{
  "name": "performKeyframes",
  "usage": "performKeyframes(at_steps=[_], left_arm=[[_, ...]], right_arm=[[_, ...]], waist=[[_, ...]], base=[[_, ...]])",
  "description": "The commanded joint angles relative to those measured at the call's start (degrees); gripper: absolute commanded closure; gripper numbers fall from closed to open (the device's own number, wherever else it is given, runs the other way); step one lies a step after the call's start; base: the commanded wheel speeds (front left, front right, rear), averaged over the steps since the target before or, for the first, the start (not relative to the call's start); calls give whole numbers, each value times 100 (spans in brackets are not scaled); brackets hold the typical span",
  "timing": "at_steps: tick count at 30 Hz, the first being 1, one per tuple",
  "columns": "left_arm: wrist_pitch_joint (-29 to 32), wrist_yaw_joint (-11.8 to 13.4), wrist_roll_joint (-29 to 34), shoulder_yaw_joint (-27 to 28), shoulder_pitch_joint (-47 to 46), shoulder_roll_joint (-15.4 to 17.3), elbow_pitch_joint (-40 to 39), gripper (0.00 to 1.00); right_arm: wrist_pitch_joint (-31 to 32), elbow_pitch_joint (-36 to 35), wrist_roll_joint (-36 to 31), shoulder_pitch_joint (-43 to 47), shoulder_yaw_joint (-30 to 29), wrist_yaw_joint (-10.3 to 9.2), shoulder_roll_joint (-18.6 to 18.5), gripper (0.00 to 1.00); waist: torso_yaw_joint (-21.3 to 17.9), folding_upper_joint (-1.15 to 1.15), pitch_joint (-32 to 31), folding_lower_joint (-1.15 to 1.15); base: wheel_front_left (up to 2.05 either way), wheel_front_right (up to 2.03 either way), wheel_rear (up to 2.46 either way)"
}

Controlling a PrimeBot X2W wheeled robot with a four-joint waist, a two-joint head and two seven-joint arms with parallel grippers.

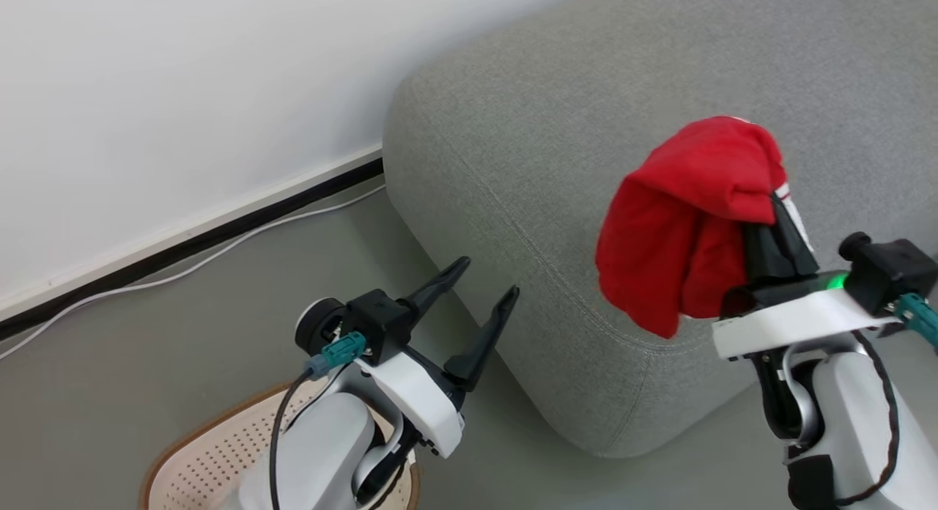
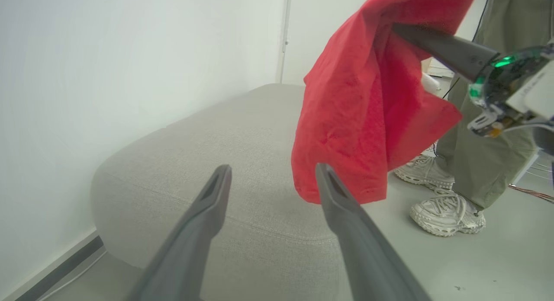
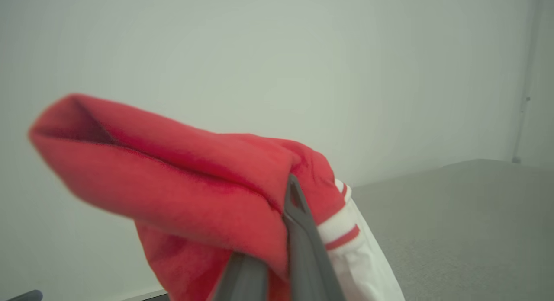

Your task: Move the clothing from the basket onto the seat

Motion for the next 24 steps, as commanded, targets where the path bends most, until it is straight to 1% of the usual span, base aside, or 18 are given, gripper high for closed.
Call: performKeyframes(at_steps=[1,9,16,20,24], left_arm=[[-29,-23,-15,124,-109,46,-113,0],[-29,-23,-118,-109,-328,55,-86,0],[-29,-23,-153,-292,-484,105,-95,0],[-29,-23,-108,-322,-592,192,-192,0],[-29,-23,-24,-326,-675,329,-329,0]], right_arm=[[-34,-243,-28,22,-33,23,13,100],[-34,-663,-139,378,-577,23,49,100],[-34,-953,-178,625,-792,23,107,100],[-34,-959,-202,531,-824,23,133,100],[-34,-887,-323,174,-807,23,124,100]], waist=[[-63,0,65,0],[-151,0,276,0],[-187,0,546,0],[-192,0,808,0],[-200,0,1126,0]], base=[[0,0,0],[0,0,0],[0,0,0],[0,0,0],[0,0,0]])
